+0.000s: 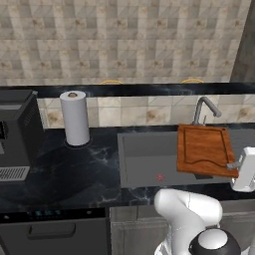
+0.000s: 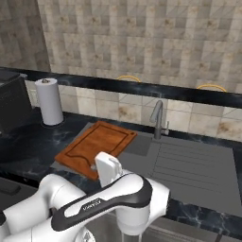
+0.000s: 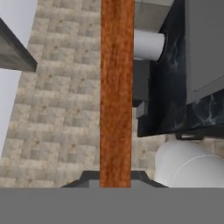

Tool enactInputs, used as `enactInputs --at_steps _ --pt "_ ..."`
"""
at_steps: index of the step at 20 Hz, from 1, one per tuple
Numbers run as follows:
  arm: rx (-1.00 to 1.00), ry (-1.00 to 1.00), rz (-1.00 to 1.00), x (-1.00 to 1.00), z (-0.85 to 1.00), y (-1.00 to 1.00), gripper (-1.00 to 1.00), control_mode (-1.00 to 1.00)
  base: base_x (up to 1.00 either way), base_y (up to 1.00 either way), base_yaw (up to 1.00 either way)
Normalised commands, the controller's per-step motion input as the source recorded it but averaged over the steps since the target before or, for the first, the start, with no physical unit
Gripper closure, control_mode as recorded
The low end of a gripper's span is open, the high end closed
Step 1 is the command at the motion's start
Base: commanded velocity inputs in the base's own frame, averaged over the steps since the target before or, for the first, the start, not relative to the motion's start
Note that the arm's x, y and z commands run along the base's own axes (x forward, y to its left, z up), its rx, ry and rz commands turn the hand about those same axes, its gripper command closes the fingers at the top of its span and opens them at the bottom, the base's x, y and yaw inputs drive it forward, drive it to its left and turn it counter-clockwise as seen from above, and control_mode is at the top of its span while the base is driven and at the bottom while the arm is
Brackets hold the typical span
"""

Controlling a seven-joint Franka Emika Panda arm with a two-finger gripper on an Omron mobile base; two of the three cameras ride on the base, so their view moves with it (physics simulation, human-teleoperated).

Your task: Move the cutting board and knife to the sink. Then move spray from the cabinet to the counter.

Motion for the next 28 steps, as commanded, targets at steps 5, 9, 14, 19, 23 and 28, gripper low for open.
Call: enactInputs --at_steps 5,9,14,19,23,28 --pt "0.0 0.19 -0.08 0.17 0.0 0.33 1.0 -1.0 0.0 0.0 0.0" --pt "0.0 0.18 0.0 0.21 -0.03 0.31 1.0 -1.0 0.0 0.0 0.0" --pt "0.0 0.19 0.0 0.29 -0.03 0.2 1.0 -1.0 0.0 0.0 0.0" --pt "0.01 0.14 0.0 0.38 0.0 0.1 1.0 -1.0 0.0 0.0 0.0" --pt "0.08 0.04 -0.07 0.35 0.0 0.17 1.0 -1.0 0.0 0.0 0.0" --pt "0.11 0.0 -0.2 0.29 0.0 0.27 1.0 -1.0 0.0 0.0 0.0"
